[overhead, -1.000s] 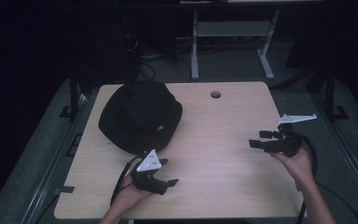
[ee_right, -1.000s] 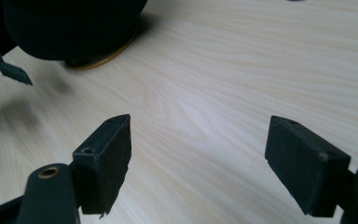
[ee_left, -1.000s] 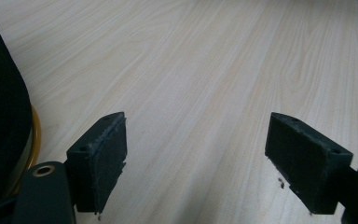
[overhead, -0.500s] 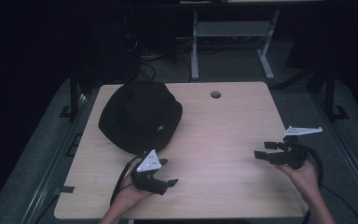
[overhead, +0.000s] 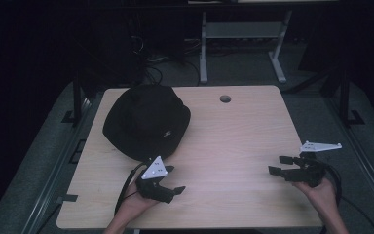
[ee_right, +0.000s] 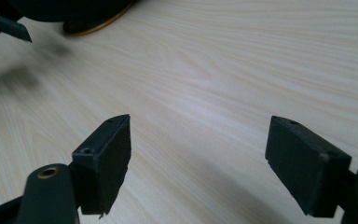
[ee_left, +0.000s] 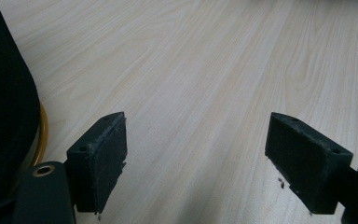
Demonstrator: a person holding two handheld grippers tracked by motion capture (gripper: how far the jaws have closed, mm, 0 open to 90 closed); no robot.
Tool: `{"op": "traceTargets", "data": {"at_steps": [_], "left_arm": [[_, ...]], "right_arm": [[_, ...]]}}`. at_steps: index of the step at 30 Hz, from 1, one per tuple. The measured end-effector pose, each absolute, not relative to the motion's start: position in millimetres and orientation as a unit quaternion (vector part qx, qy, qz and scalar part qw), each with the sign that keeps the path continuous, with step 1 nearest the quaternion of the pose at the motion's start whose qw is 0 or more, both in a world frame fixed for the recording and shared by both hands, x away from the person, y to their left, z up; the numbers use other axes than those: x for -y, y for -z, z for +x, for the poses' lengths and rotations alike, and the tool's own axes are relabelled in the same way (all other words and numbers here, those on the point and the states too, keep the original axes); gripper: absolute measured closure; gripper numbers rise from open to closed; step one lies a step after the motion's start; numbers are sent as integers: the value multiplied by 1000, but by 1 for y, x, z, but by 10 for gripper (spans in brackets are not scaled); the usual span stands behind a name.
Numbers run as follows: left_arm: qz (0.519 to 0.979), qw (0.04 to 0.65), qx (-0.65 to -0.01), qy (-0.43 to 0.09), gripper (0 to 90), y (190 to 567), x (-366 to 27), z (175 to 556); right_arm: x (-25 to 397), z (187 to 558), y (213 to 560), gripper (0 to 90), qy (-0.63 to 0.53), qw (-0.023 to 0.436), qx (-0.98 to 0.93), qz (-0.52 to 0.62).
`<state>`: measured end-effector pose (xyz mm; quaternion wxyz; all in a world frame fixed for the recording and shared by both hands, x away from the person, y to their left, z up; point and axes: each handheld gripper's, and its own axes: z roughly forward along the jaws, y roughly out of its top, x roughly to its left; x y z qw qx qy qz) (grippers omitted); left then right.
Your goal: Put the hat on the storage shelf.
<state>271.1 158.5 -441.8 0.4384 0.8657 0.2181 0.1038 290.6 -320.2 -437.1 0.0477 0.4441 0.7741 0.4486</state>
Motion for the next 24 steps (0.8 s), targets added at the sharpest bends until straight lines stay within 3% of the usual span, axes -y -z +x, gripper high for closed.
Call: {"op": "traceTargets", "data": {"at_steps": [24], "left_arm": [[865,439,-222,-98,204,442,-160,270]], "right_arm": [[316,248,456,210,-472,60,-762,439]]}}
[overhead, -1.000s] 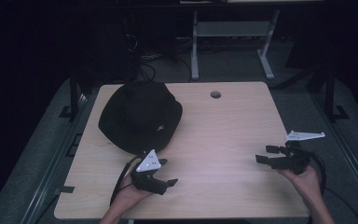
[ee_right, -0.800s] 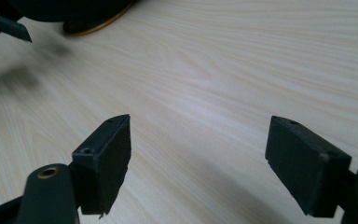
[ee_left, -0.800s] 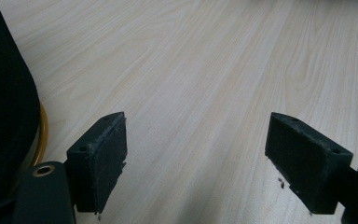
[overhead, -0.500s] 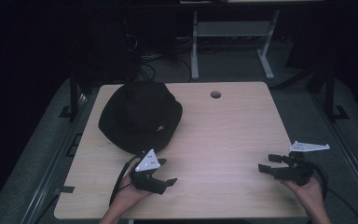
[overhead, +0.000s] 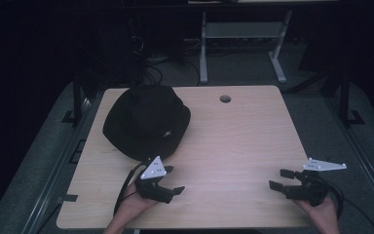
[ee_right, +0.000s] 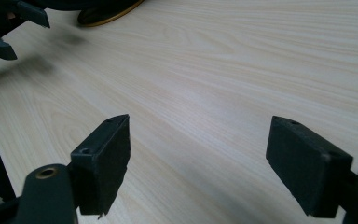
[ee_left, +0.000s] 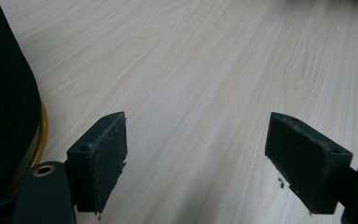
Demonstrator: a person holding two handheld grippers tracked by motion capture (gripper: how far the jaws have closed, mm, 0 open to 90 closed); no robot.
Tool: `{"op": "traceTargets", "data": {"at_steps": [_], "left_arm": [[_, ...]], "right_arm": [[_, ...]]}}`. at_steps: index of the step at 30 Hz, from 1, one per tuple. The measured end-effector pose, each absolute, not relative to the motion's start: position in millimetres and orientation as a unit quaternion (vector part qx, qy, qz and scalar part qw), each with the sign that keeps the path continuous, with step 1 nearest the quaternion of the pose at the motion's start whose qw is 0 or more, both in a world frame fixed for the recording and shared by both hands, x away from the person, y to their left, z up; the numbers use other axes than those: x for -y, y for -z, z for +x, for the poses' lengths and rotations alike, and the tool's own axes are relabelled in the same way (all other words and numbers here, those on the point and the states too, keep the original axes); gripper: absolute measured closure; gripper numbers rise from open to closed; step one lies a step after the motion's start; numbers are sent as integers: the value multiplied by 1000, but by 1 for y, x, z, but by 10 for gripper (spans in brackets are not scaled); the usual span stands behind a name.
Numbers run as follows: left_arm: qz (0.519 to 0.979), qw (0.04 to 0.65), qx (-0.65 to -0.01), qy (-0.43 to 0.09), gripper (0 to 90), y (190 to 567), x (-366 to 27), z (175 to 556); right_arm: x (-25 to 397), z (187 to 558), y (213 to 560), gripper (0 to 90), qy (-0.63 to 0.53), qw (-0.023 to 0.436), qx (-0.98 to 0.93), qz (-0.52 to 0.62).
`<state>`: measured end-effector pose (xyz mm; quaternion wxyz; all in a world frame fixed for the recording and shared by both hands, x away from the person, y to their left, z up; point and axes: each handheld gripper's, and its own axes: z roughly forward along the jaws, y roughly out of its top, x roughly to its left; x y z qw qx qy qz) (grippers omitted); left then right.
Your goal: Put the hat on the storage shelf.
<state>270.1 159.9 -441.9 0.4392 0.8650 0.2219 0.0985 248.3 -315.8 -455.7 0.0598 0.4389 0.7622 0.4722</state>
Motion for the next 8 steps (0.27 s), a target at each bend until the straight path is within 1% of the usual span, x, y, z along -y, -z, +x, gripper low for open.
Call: {"op": "traceTargets", "data": {"at_steps": [2,6,8], "left_arm": [[865,440,-223,-97,204,442,-159,270],[864,443,-219,-97,205,441,-158,270],[862,446,-222,-97,206,441,-158,269]], "right_arm": [[315,243,460,210,-481,66,-754,442],[314,232,464,212,-516,61,-730,444],[312,228,464,212,-513,76,-732,441]]}}
